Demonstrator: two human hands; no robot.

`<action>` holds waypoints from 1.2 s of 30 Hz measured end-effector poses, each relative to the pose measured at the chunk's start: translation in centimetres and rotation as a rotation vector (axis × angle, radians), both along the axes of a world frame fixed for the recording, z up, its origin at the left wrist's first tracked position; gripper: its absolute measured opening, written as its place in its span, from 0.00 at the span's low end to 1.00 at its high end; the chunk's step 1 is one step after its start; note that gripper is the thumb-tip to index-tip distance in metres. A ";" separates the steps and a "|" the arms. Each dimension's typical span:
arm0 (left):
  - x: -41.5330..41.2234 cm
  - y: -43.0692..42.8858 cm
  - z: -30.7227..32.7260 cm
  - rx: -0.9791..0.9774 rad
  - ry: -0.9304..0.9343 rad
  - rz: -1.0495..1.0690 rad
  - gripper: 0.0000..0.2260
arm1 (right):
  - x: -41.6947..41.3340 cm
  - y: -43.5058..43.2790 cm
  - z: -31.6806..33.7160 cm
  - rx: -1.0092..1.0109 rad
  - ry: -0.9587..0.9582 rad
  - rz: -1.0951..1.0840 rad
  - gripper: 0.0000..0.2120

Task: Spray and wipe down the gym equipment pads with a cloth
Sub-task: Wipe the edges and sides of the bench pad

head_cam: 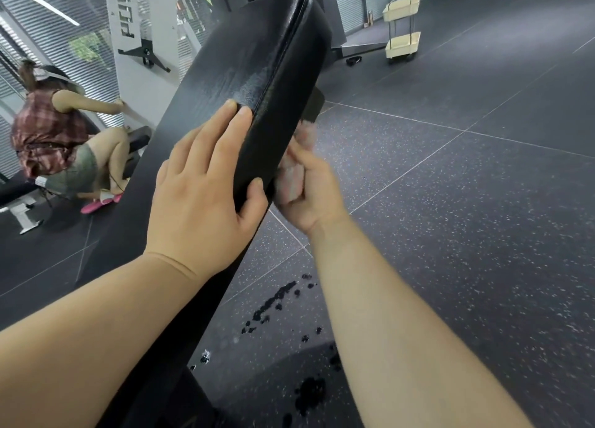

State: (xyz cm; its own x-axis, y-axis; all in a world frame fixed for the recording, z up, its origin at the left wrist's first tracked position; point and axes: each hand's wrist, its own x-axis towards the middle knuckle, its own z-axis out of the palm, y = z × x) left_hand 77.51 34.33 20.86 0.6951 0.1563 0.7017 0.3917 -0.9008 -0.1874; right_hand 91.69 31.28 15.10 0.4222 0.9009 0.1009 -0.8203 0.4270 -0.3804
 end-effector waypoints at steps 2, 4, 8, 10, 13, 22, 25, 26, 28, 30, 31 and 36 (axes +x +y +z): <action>-0.1 0.0 0.0 -0.009 0.013 0.004 0.30 | -1.9 -0.3 -1.1 -0.013 -0.028 0.048 0.10; -0.1 -0.1 0.1 -0.012 0.014 0.009 0.30 | -0.6 -0.2 -0.6 0.009 -0.050 -0.040 0.14; 0.0 -0.2 0.1 -0.014 0.001 0.009 0.30 | 4.2 0.2 3.7 0.005 0.005 -0.279 0.10; 0.0 -0.2 0.0 -0.009 0.000 0.007 0.30 | 3.4 0.3 3.2 -0.020 -0.037 -0.284 0.08; 0.0 -0.2 0.1 -0.008 0.000 0.011 0.31 | -2.3 0.6 -0.7 0.054 0.034 -0.079 0.08; -0.2 -0.7 0.0 -0.005 -0.012 -0.003 0.29 | -0.3 0.9 0.5 0.037 0.080 -0.228 0.06; -0.2 -0.7 -0.1 -0.015 -0.015 -0.013 0.29 | 1.8 1.3 2.3 0.037 0.072 -0.331 0.06; -0.2 -0.8 -0.1 -0.023 -0.020 -0.014 0.29 | 1.0 1.4 1.6 0.076 0.073 -0.297 0.06; -0.3 -0.9 -0.1 -0.030 -0.031 -0.006 0.29 | -2.6 1.6 -1.0 0.146 0.081 -0.183 0.07; -0.2 -1.1 0.0 -0.038 -0.034 -0.002 0.30 | -7.4 1.4 -4.2 0.124 0.026 -0.090 0.07; -0.3 -1.1 0.0 -0.045 -0.029 0.001 0.30 | -9.8 1.3 -5.4 0.090 0.016 -0.055 0.07; -4.7 -1.2 -1.5 -0.154 0.081 0.056 0.35 | -12.9 1.6 -7.5 0.077 0.071 -0.008 0.10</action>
State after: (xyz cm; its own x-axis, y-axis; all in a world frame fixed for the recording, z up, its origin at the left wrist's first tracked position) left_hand 72.76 33.18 19.31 0.7358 0.2975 0.6083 0.4311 -0.8986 -0.0819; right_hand 78.82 32.91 7.58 0.4380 0.8881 0.1393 -0.8404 0.4596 -0.2873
